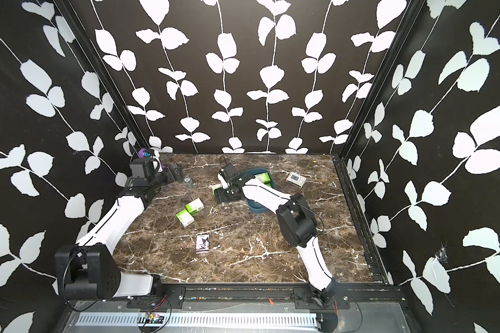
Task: Put the pocket tissues into the storage box
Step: Pick up the pocket tissues from the center of the board.
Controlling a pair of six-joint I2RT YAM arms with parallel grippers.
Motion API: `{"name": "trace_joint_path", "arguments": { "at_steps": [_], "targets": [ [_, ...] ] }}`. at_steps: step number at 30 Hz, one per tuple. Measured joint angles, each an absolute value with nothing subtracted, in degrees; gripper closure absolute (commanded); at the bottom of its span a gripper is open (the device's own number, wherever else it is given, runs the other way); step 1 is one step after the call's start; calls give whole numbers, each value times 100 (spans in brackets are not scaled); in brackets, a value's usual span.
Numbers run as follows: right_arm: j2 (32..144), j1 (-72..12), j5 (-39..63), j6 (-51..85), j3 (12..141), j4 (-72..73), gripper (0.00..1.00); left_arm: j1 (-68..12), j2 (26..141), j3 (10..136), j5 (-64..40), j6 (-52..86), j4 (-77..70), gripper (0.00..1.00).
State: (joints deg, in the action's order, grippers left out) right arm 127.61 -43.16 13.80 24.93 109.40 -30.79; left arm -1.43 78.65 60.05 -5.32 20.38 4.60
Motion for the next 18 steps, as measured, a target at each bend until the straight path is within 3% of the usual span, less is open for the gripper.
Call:
{"name": "trace_joint_path", "arguments": {
  "at_steps": [8, 18],
  "targets": [
    [14304, -4281, 1031, 2010, 13327, -3739, 12, -143, 7863, 6005, -506, 1887, 489, 1],
    [15102, -4307, 622, 1750, 14016, -4209, 13, -143, 7863, 6005, -502, 1772, 491, 1]
  ]
}}
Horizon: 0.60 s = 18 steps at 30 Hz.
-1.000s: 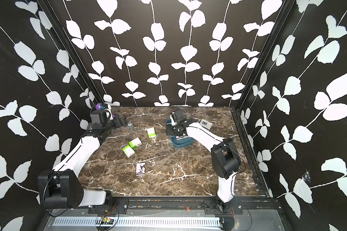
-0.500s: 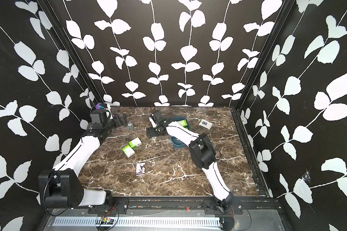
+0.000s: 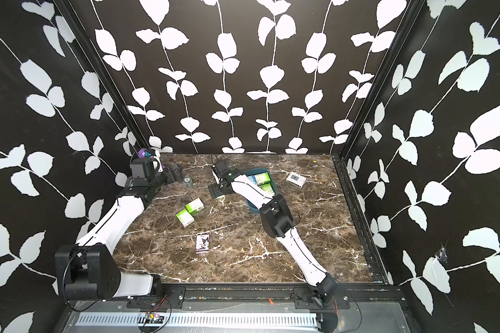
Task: Put the pocket tissues into the storage box
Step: Pick up the pocket tissues from the center of the board.
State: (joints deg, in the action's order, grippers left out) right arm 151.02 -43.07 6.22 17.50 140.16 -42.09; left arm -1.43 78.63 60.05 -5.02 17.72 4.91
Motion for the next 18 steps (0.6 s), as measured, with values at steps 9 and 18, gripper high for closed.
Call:
{"name": "trace_joint_path", "arguments": {
  "at_steps": [9, 18],
  "targets": [
    [15198, -4460, 427, 1426, 14289, -4294, 22, -143, 7852, 6005, -491, 1719, 495, 1],
    [15281, -4578, 193, 1100, 14442, -4458, 42, -143, 7693, 5983, -480, 1708, 502, 1]
  ]
}}
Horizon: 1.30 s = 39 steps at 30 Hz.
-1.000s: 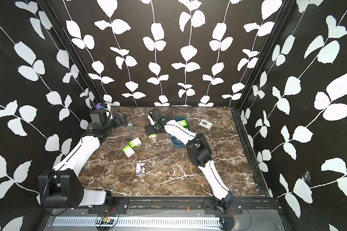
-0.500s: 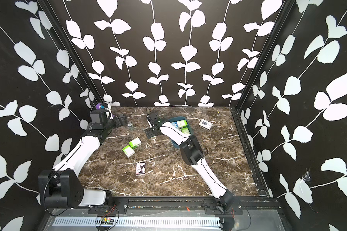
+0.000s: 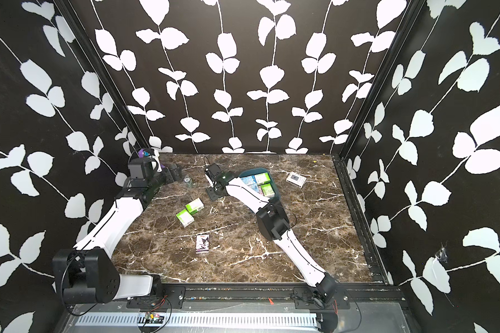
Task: Put the pocket tissues into the storage box
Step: Pick up the pocket tissues from the center of the board.
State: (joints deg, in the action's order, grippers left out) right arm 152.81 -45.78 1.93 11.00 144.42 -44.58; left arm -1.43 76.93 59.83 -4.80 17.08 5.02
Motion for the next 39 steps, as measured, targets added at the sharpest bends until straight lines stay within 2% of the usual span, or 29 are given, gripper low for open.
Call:
{"name": "trace_joint_path", "arguments": {
  "at_steps": [4, 6, 8, 9, 15, 19, 24, 28, 35, 39],
  "targets": [
    [15286, -4578, 150, 1015, 14449, -4460, 44, -143, 7688, 5981, -464, 1704, 506, 1],
    [15294, -4578, 123, 985, 14457, -4466, 51, -143, 7688, 5981, -462, 1695, 506, 1],
    [15297, -4580, 93, 958, 14473, -4475, 63, -143, 7688, 5981, -460, 1693, 508, 1],
    [15297, -4582, 91, 950, 14492, -4484, 65, -143, 7688, 5981, -458, 1693, 508, 1],
    [15264, -4576, 346, 989, 14459, -4375, 65, -143, 7688, 5964, -412, 1688, 519, 1],
    [14890, -4576, 703, 1168, 13867, -3966, 65, -143, 7688, 5953, -388, 1688, 550, 1],
    [14011, -4519, 1000, 1431, 13196, -3516, 66, -143, 7688, 5953, -375, 1651, 596, 1],
    [12811, -4333, 1100, 1669, 12103, -2954, 66, -143, 7688, 5953, -366, 1627, 613, 1],
    [10947, -3566, 878, 2163, 10062, -2383, 67, -143, 7688, 5951, -368, 1629, 607, 1],
    [10283, -3100, 541, 2410, 9111, -2458, 67, -143, 7688, 5951, -399, 1647, 598, 1]
  ]
}}
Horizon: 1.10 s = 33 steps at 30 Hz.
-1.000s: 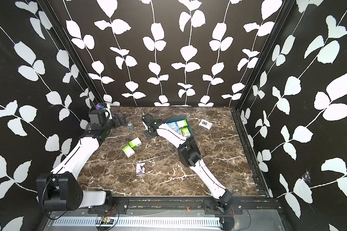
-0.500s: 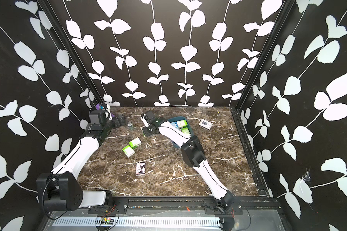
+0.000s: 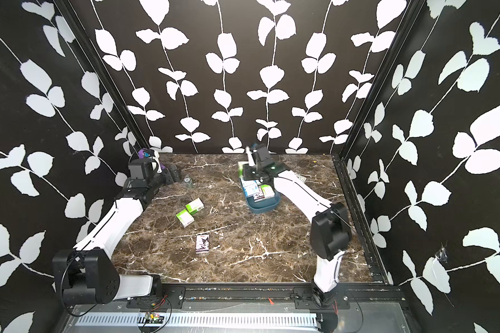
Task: Put the pocket tissues into the storage box
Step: Pick up the pocket tissues from the center of the board, then place the pocket tissues in the storage box.
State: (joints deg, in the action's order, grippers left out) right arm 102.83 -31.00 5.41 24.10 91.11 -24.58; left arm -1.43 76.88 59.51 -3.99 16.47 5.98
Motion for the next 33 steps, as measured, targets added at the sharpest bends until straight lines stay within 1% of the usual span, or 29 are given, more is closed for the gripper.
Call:
{"name": "trace_joint_path", "arguments": {
  "at_steps": [4, 7, 19, 25, 33],
  "targets": [
    [9959, -2832, 202, 2749, 8453, -2652, 67, -143, 7688, 5951, -408, 1651, 589, 1],
    [9972, -2797, 45, 3044, 8276, -2829, 67, -143, 7688, 5951, -412, 1653, 585, 1],
    [10575, -2797, -539, 4217, 8315, -3009, 67, -143, 7688, 5951, -414, 1647, 591, 1],
    [10608, -2797, -867, 4672, 8320, -3011, 65, -143, 7688, 5951, -403, 1647, 591, 1],
    [10608, -2801, -1245, 5046, 8318, -2768, 67, -143, 7688, 5909, -403, 1643, 587, 1]
  ]
}}
